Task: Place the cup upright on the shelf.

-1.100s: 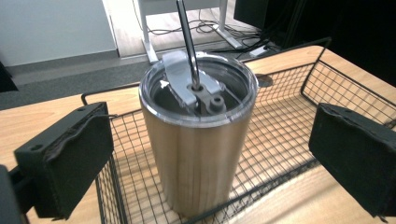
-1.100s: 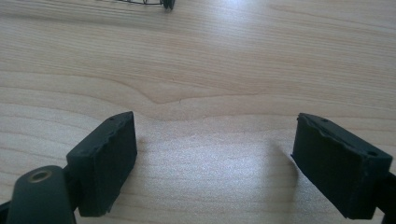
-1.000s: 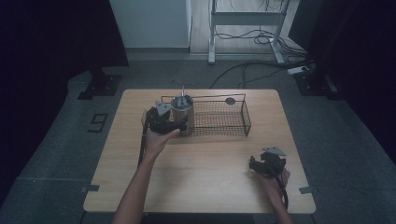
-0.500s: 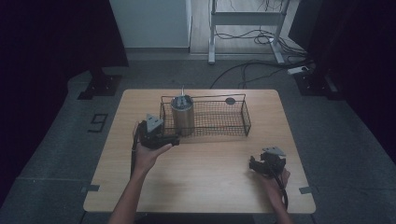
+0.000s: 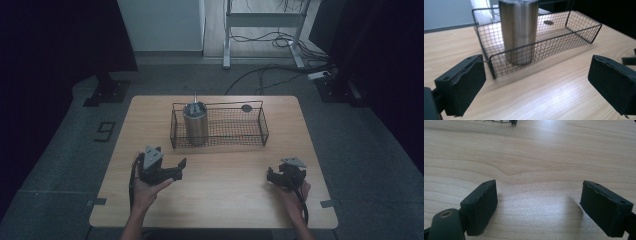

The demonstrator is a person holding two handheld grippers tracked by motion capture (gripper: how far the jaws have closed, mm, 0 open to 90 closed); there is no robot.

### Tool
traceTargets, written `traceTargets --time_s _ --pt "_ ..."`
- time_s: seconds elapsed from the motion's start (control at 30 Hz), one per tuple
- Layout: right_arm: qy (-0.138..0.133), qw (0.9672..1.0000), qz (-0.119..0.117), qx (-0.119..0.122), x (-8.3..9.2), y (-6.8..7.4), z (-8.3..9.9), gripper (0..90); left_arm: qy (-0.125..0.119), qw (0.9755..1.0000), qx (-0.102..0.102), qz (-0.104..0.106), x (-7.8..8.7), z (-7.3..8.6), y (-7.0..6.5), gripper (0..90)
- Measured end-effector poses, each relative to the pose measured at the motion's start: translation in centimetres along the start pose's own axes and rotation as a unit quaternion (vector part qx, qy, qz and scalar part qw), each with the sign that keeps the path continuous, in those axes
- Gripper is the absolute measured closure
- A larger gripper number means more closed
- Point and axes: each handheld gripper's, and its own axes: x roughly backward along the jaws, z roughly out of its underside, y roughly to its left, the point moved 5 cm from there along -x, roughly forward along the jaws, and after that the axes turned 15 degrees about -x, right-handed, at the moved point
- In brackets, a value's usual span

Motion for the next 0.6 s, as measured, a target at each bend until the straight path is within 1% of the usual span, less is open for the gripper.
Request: traceTargets --time_s 0.03,0.1,0.17,0.23,0.43,0.53,0.6 --pt "0.0 1.0 0.0 -0.001 0.0 0.0 0.0 13.8 -0.001 1.0 0.003 0.0 0.3 0.3 0.0 2.0" --pt "0.001 1.0 -0.001 -0.001 0.0 0.0 0.0 13.8 0.005 0.9999 0.011 0.005 0.7 1.1 -0.2 1.9" --pt "0.001 1.0 -0.001 -0.001 0.0 0.0 0.0 13.9 0.012 0.9998 0.014 0.007 1.0 2.0 -0.3 2.0" --pt "0.001 1.0 -0.002 -0.001 0.0 0.0 0.0 13.9 0.021 0.9997 0.014 0.005 1.2 2.9 -0.4 1.9" --pt "0.002 1.0 -0.003 -0.003 0.0 -0.1 0.0 13.8 0.038 0.9992 0.009 0.005 1.8 5.1 -0.6 1.9" --pt "0.001 1.0 -0.001 -0.002 0.0 0.0 0.0 13.8 0.048 0.9989 0.0 0.003 1.9 5.5 -0.6 1.9" --pt "0.001 1.0 -0.001 -0.002 0.0 0.0 0.0 13.8 0.045 0.9989 0.002 0.005 2.0 5.6 -0.7 1.9"
